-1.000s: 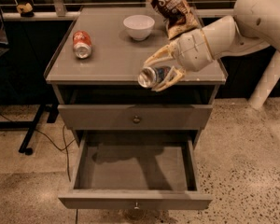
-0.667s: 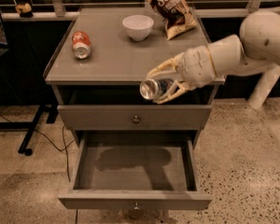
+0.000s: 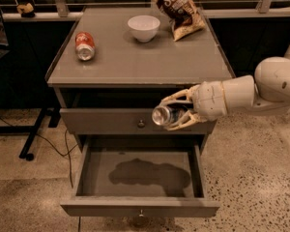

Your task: Place redbull can into middle drawer

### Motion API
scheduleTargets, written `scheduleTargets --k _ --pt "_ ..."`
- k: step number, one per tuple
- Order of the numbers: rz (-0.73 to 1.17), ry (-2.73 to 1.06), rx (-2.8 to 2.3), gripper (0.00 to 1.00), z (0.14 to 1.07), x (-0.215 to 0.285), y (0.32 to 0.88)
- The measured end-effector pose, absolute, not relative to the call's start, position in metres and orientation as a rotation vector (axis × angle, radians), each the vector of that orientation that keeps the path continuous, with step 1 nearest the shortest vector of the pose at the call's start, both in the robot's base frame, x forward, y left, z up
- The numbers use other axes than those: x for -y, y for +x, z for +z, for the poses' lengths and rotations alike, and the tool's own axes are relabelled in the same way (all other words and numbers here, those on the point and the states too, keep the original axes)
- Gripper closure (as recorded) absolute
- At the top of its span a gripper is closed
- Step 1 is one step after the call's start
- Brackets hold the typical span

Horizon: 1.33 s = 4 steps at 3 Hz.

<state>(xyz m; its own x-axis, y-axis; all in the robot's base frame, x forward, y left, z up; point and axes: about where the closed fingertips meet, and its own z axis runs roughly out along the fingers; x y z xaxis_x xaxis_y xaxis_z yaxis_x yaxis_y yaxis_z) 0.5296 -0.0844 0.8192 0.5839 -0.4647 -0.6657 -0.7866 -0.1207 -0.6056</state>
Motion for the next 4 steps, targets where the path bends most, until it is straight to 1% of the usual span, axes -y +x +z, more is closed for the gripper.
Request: scheduleTargets --k 2,4 --pt "0.482 -1.701 -1.128 1.0 0.739 0.097 0.534" --pt "0.503 -1.683 -1.124 1.0 0.727 0.09 0.532"
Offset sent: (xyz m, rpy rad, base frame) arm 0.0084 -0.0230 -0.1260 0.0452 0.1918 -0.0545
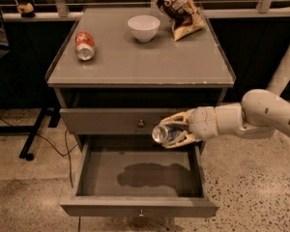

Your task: Place redbull can into middle drawer

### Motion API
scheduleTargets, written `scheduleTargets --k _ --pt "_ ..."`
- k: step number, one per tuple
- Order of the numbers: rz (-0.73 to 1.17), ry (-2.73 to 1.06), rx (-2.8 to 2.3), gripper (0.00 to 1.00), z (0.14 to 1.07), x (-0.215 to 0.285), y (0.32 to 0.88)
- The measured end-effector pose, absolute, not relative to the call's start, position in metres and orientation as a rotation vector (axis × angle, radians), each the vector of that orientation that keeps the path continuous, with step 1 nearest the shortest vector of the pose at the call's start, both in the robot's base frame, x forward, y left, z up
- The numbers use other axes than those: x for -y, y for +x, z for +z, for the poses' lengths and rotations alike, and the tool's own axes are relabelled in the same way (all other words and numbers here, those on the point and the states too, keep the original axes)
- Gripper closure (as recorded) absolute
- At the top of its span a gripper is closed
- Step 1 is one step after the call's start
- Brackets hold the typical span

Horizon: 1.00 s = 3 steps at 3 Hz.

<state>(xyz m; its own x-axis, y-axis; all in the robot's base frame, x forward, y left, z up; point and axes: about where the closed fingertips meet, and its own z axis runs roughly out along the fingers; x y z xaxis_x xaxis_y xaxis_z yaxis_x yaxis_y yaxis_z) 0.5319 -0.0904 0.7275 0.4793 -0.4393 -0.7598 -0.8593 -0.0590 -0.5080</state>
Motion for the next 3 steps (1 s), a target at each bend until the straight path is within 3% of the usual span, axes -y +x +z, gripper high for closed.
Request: scheduleTargets --k 3 --pt "0.548 -1.532 -1.277 1.0 0.609 0.105 0.551"
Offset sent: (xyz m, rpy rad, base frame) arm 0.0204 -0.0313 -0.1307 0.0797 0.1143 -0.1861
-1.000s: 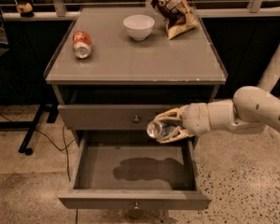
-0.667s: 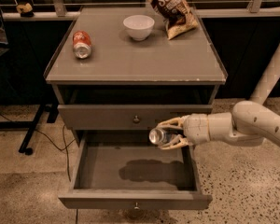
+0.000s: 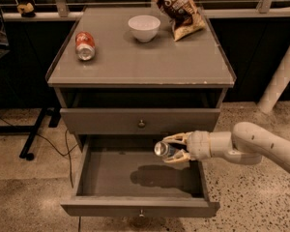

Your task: Place redbull can into middle drawer

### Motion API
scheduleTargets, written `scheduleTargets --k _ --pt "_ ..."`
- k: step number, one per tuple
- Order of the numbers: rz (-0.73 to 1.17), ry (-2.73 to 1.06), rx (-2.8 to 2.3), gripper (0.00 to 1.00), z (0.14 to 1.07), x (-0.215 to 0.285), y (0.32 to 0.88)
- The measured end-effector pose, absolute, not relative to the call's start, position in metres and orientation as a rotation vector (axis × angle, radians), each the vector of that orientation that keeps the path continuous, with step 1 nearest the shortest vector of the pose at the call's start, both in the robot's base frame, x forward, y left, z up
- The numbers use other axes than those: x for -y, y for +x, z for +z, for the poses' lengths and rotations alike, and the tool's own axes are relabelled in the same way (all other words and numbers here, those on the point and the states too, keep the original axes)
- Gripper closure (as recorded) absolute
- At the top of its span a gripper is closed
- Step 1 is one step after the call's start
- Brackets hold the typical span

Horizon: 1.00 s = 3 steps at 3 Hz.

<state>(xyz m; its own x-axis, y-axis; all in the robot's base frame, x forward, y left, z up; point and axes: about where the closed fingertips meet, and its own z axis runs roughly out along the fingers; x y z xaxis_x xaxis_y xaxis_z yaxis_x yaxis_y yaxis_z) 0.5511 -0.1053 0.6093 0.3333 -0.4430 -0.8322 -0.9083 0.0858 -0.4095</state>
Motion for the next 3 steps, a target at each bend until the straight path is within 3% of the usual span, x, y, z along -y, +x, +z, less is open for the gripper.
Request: scheduleTargets --k 3 --pt "0.578 -1.514 -1.435 1.0 0.533 0.116 0.555"
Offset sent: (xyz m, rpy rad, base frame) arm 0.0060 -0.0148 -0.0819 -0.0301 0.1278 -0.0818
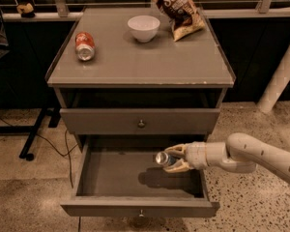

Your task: Place redbull can into middle drawer

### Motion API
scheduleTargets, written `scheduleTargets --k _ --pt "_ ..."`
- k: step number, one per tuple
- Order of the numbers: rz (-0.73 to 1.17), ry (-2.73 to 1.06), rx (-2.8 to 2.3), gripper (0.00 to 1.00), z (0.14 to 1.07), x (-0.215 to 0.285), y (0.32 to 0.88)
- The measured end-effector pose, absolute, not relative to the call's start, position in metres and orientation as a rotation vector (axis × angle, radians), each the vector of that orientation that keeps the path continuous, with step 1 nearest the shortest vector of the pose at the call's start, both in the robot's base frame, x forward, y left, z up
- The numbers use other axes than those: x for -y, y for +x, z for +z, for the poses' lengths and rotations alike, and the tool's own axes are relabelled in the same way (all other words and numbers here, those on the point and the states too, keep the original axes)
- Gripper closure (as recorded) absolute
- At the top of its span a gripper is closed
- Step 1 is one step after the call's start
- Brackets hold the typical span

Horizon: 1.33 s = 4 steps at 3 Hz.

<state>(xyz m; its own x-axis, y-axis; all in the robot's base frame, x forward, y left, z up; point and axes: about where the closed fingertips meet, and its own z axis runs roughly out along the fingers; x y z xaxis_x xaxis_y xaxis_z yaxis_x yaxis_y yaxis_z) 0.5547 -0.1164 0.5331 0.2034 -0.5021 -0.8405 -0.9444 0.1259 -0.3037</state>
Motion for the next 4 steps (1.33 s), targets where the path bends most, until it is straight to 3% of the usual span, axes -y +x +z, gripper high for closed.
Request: scheduleTargets --k 2,4 --pt "0.595 -1.539 -1.522 1.0 0.505 0.128 0.551" --pt "0.694 -1.528 -1.549 1.0 0.459 0.108 0.565"
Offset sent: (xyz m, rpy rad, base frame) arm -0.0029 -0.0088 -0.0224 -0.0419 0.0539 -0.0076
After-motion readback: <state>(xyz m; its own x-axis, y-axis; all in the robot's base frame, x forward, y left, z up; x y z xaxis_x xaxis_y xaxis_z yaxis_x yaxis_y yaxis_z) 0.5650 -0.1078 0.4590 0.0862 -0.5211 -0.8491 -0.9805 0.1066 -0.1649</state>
